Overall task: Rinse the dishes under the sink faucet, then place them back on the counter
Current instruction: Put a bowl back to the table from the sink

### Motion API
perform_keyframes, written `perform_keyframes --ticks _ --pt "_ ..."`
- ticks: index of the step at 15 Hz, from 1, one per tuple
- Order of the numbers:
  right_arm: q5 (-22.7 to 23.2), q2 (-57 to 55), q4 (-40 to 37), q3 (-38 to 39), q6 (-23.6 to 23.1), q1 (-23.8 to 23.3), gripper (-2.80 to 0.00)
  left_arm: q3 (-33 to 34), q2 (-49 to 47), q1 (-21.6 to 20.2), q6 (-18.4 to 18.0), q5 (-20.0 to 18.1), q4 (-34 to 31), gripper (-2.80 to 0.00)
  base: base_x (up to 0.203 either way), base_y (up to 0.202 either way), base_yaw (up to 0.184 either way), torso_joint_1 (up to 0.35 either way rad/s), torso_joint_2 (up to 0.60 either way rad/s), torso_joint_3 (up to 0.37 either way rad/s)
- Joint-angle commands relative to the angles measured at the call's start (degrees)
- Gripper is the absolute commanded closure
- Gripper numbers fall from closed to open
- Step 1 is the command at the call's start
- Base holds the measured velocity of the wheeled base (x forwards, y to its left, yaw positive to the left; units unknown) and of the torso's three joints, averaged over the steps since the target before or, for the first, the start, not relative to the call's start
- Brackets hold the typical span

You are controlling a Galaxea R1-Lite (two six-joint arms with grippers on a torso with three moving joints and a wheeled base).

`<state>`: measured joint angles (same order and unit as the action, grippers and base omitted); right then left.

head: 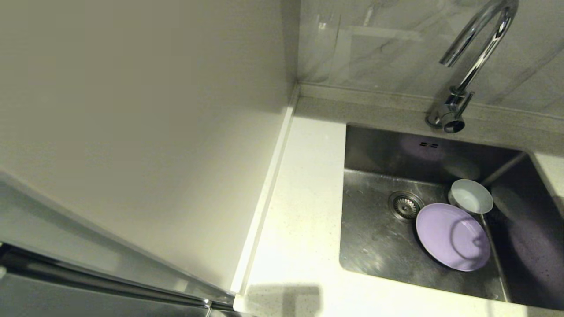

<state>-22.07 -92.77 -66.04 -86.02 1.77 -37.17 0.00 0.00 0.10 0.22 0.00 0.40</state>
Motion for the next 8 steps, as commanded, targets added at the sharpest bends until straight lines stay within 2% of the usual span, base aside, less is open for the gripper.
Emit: perform_keyframes --ticks 1,3,5,6,7,8 --pt "2.5 2.9 -9.6 1.1 0.1 6.4 -2.80 0.1 0.0 0.0 0.0 0.0 0.0 0.00 0.000 0.000 0.000 0.000 0.00 0.000" --pt "10.9 2.3 -10.0 1.5 -0.1 11.5 -2.80 0.1 0.0 0.0 0.0 0.0 0.0 0.00 0.000 0.000 0.000 0.000 0.00 0.000" --pt "13.7 1.1 -6.5 1.5 -0.7 17.3 -2.80 0.2 0.0 0.0 0.0 0.0 0.0 0.00 0.000 0.000 0.000 0.000 0.00 0.000" --pt "15.1 0.2 -5.3 1.4 -2.7 19.8 -2.80 0.2 0.0 0.0 0.0 0.0 0.0 0.00 0.000 0.000 0.000 0.000 0.00 0.000" --pt "18.5 -1.1 -4.7 0.4 -6.2 20.7 -2.80 0.2 0.0 0.0 0.0 0.0 -0.1 0.00 0.000 0.000 0.000 0.000 0.00 0.000" --pt "22.8 -2.3 -4.6 -0.9 -7.7 21.3 -2.80 0.2 0.0 0.0 0.0 0.0 0.0 0.00 0.000 0.000 0.000 0.000 0.00 0.000"
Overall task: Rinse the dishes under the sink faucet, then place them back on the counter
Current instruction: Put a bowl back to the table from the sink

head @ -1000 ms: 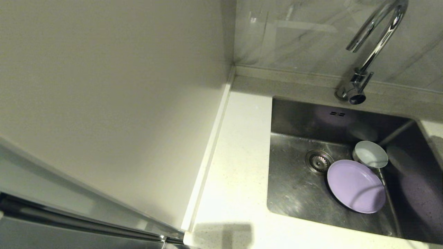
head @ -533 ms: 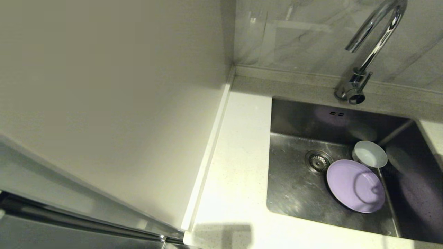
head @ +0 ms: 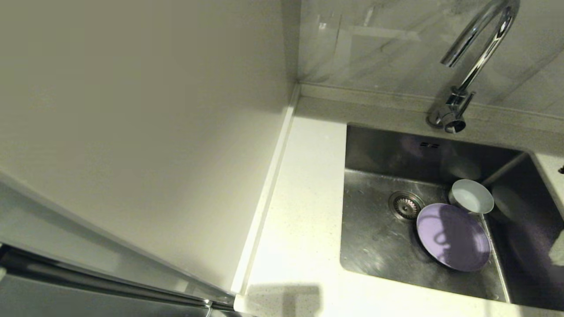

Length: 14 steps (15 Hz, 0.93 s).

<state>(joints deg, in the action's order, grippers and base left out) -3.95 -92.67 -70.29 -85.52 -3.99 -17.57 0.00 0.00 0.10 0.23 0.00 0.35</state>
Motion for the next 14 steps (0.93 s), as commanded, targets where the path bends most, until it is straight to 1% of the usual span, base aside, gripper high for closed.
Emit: perform_keyframes --ticks 1,2,3,5,6,7,8,9,11,14 --pt "9.1 -3.7 -0.3 -2.6 -2.7 2.5 -2.80 0.2 0.0 0.0 0.0 0.0 0.1 0.00 0.000 0.000 0.000 0.000 0.00 0.000" --pt "11.4 -5.0 0.0 -3.1 -2.9 3.3 -2.80 0.2 0.0 0.0 0.0 0.0 0.1 0.00 0.000 0.000 0.000 0.000 0.00 0.000" --pt "12.5 -5.8 1.8 -2.9 -2.9 4.0 -2.80 0.2 0.0 0.0 0.0 0.0 0.0 0.00 0.000 0.000 0.000 0.000 0.00 0.000" --pt "13.7 -6.7 9.4 -0.4 -3.8 4.3 -2.80 0.2 0.0 0.0 0.0 0.0 0.0 0.00 0.000 0.000 0.000 0.000 0.00 0.000" --pt "13.9 -7.2 13.7 1.2 -5.6 4.2 -2.80 0.2 0.0 0.0 0.0 0.0 0.1 0.00 0.000 0.000 0.000 0.000 0.00 0.000" --pt "14.0 -7.5 17.0 2.6 -8.6 4.2 -2.80 0.2 0.0 0.0 0.0 0.0 0.0 0.00 0.000 0.000 0.000 0.000 0.00 0.000" --pt "14.0 -8.4 18.3 2.8 -10.5 4.1 -2.80 0.2 0.0 0.0 0.0 0.0 0.0 0.00 0.000 0.000 0.000 0.000 0.00 0.000" --pt "14.0 -9.7 19.1 2.7 -11.0 4.2 -2.80 0.2 0.0 0.0 0.0 0.0 0.0 0.00 0.000 0.000 0.000 0.000 0.00 0.000" --pt "14.0 -11.8 23.3 3.2 -10.9 4.8 -2.80 0.2 0.0 0.0 0.0 0.0 0.1 0.00 0.000 0.000 0.000 0.000 0.00 0.000" --pt "13.3 -14.2 34.4 5.1 -7.4 7.8 -2.80 0.2 0.0 0.0 0.0 0.0 0.0 0.00 0.000 0.000 0.000 0.000 0.00 0.000"
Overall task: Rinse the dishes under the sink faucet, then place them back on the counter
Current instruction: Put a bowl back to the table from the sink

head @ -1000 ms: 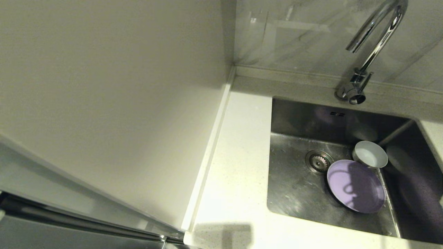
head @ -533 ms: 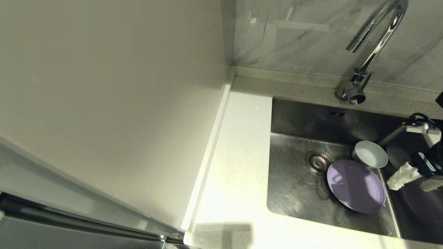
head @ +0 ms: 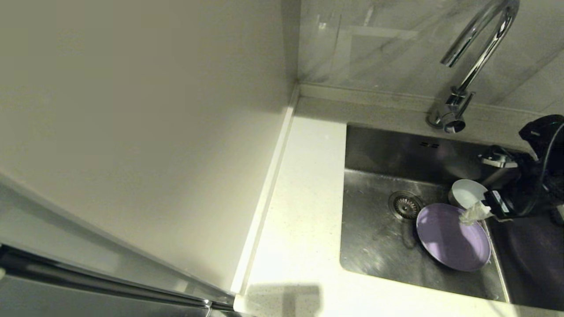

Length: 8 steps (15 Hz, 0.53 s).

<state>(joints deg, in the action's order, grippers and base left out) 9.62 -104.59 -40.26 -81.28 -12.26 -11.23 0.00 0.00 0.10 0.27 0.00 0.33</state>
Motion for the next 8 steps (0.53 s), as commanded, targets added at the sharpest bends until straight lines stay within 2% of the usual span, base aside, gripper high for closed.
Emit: perform_keyframes --ticks 1,5,6,8 --pt "-1.1 -4.0 8.4 1.3 1.6 2.5 -2.80 0.2 0.0 0.0 0.0 0.0 0.1 0.00 0.000 0.000 0.000 0.000 0.00 0.000" --pt "-6.2 -12.7 26.6 1.3 4.6 3.8 -2.80 0.2 0.0 0.0 0.0 0.0 0.0 0.00 0.000 0.000 0.000 0.000 0.00 0.000" --pt "-9.0 -15.0 31.9 1.2 5.3 3.8 -2.80 0.2 0.0 0.0 0.0 0.0 0.1 0.00 0.000 0.000 0.000 0.000 0.00 0.000" --pt "-14.3 -18.5 37.5 1.2 6.3 3.6 -2.80 0.2 0.0 0.0 0.0 0.0 0.0 0.00 0.000 0.000 0.000 0.000 0.00 0.000"
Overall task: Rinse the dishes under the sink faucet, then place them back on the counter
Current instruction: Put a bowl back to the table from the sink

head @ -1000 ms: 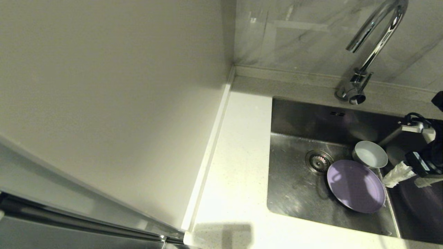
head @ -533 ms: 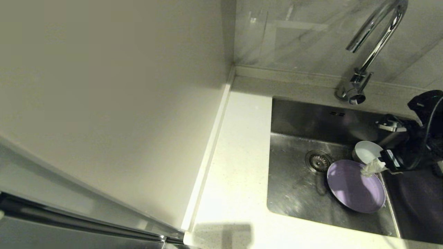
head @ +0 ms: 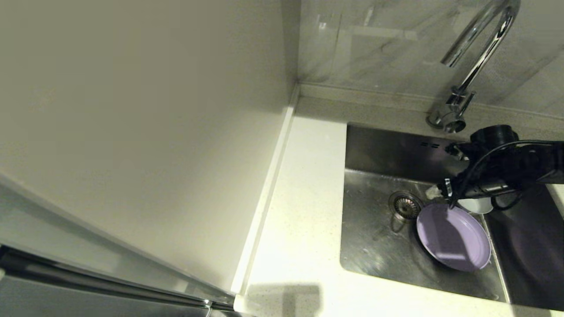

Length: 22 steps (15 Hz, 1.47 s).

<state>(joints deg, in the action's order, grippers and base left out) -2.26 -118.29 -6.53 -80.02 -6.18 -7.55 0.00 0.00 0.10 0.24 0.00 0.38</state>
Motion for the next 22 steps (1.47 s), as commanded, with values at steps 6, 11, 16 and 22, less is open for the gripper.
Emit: perform_keyframes --ticks 6,11,16,22 --pt "-7.3 -11.5 4.9 -7.7 0.6 -2.3 -2.80 0.2 0.0 0.0 0.0 0.0 0.0 0.00 0.000 0.000 0.000 0.000 0.00 0.000" --pt "-8.4 -17.2 4.9 -14.9 0.6 -2.9 -2.80 0.2 0.0 0.0 0.0 0.0 0.0 0.00 0.000 0.000 0.000 0.000 0.00 0.000" --pt "-12.6 -20.4 4.9 -19.7 1.5 -4.3 -2.80 0.2 0.0 0.0 0.0 0.0 0.1 0.00 0.000 0.000 0.000 0.000 0.00 0.000" --pt "-13.9 -21.2 4.9 -20.2 1.8 -5.9 -2.80 0.2 0.0 0.0 0.0 0.0 0.1 0.00 0.000 0.000 0.000 0.000 0.00 0.000"
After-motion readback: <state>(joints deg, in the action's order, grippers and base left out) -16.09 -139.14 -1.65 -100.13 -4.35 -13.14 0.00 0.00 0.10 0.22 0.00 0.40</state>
